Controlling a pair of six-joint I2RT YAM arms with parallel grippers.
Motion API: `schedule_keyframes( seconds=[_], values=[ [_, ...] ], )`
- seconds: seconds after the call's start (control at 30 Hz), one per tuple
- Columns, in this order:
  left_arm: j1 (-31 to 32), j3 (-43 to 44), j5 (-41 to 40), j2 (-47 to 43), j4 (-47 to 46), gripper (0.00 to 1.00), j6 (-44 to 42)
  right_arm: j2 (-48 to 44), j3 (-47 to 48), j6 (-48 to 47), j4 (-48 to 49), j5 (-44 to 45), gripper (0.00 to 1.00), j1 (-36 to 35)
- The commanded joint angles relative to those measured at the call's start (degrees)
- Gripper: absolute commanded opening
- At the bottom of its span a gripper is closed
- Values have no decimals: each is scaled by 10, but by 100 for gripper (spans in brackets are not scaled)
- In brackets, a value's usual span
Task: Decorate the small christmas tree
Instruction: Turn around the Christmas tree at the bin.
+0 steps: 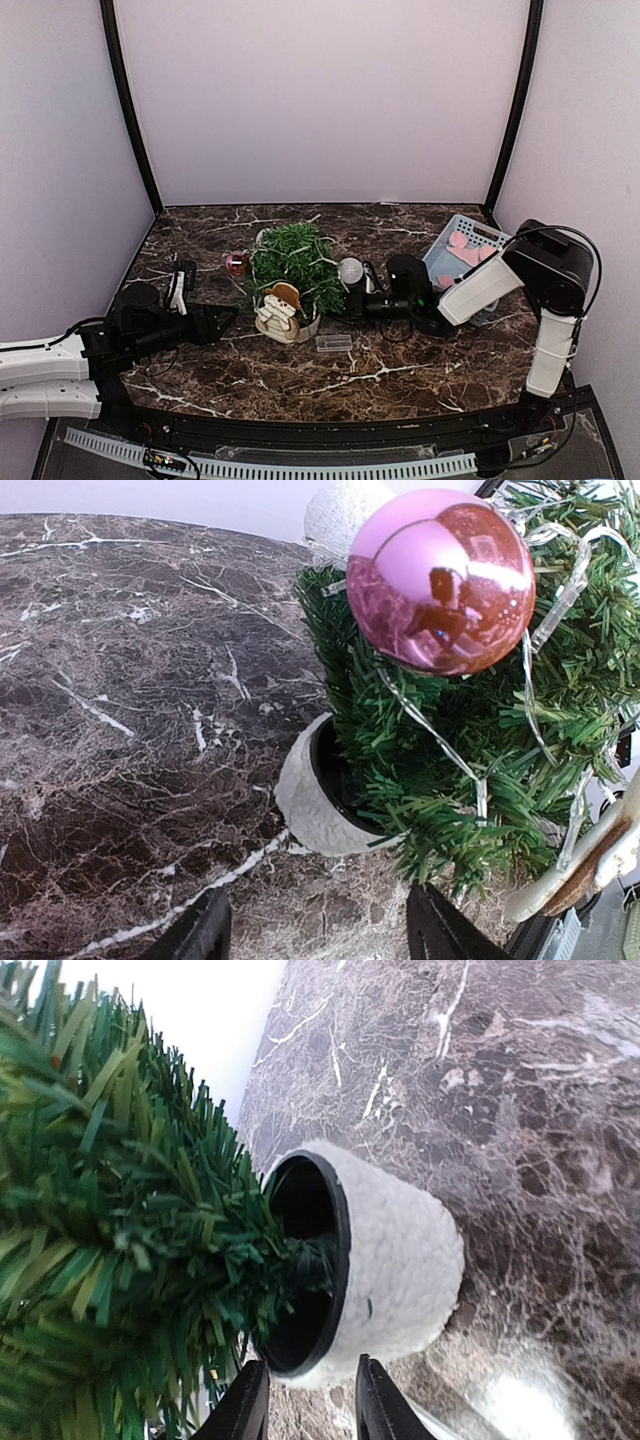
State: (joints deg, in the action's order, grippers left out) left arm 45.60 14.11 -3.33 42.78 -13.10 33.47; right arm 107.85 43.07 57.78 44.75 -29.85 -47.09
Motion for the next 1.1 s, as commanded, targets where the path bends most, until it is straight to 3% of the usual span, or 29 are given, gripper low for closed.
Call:
schedule_keyframes(
  seconds=[0.0,1.07],
  values=[
    [3,3,-8,-10,12,63,-3,26,19,8,44,-12,31,2],
    [3,1,-37,-35,43,63,7,31,19,33,54,-19,32,-59]
  ],
)
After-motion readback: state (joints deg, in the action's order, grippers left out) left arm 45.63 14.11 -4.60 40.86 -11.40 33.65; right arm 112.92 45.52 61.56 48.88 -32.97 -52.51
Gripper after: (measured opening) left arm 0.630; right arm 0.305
